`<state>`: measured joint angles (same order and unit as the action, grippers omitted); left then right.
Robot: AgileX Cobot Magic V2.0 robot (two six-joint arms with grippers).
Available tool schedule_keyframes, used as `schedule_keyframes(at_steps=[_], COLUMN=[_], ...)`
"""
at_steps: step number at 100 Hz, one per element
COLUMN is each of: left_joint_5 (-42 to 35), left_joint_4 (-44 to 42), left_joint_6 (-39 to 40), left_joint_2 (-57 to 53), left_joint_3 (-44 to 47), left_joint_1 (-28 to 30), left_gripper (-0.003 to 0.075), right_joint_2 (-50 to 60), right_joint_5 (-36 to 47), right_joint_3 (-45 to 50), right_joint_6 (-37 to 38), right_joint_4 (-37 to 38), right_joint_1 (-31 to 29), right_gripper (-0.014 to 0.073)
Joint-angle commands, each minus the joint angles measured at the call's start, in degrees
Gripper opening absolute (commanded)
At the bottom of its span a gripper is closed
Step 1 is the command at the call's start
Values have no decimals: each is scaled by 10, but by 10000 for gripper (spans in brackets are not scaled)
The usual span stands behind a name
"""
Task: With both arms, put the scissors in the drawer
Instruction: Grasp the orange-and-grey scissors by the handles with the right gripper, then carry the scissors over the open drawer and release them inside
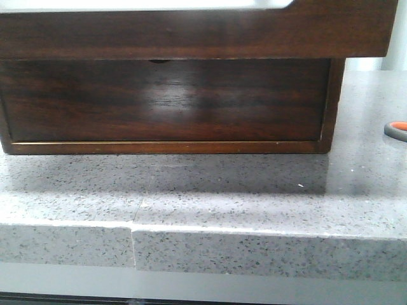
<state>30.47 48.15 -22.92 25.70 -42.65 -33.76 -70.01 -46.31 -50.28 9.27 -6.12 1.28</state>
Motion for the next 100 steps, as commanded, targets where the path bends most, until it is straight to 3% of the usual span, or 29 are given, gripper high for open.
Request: schedule_keyframes(at_steps=[1,26,54,64,82,100], left_joint_5=[5,57,56,56,56,57], left_joint_4=[-34,-169,-214,-223,-223,-223], left_joint_6=[-2,-2,-1,-1,2,4], left_joint_2=[3,3,3,3,3,3], left_joint_3=[-38,-70,-70,-70,-70,-70], left_joint_1=[-4,-4,-4,-4,-4,-4], left_gripper=[-20,-20,-20,-20,-20,-20], right_joint_2=[-26,-93,-118,-126,-128,-96], right_joint_5=[18,18,26,17,4,-4], right_joint_3=[-30,-41,-41,-41,-41,-41], right_joint_6=[1,1,1,1,1,1], right_joint_4=[20,51,84,84,87,101], right_joint_1=[-3,-3,-3,-3,-3,-3], right_gripper=[466,466,454,334,-65,-69])
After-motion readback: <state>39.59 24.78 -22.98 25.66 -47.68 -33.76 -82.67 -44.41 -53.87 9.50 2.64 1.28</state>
